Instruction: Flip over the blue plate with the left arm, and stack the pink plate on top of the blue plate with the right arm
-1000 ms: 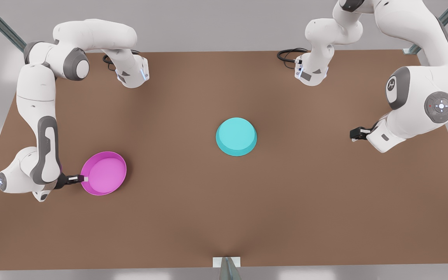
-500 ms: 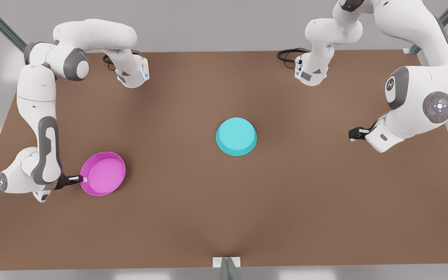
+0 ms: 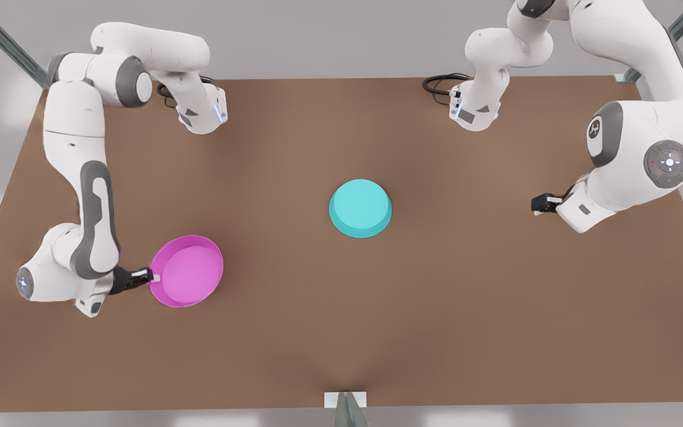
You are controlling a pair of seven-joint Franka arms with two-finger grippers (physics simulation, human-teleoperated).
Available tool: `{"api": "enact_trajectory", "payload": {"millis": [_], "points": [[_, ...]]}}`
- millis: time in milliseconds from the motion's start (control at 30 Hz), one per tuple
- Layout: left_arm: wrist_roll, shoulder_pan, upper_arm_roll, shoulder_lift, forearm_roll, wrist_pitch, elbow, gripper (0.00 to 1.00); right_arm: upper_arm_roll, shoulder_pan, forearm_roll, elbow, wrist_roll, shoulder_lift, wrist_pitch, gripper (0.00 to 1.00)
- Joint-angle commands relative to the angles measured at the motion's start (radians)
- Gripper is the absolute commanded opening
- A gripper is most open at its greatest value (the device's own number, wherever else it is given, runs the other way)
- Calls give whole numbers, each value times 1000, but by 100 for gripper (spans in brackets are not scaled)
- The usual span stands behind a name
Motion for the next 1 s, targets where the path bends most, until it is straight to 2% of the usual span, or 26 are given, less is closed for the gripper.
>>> {"api": "enact_trajectory", "payload": {"millis": [0,233,467,533,700,967], "points": [[0,1,0,0,0,0,0,100,0,21,-5,0,24,-5,1,21],[0,1,-1,0,0,0,0,100,0,414,60,38,229,-17,16,21],[0,1,-1,0,0,3,0,100,64,601,66,90,284,-8,37,21],[0,1,-1,0,0,3,0,100,74,668,64,101,363,12,111,21],[0,1,-1,0,0,3,0,100,104,699,66,100,404,67,235,21],[5,-5,-1,11,3,9,0,100,152,697,60,86,476,62,218,21]]}}
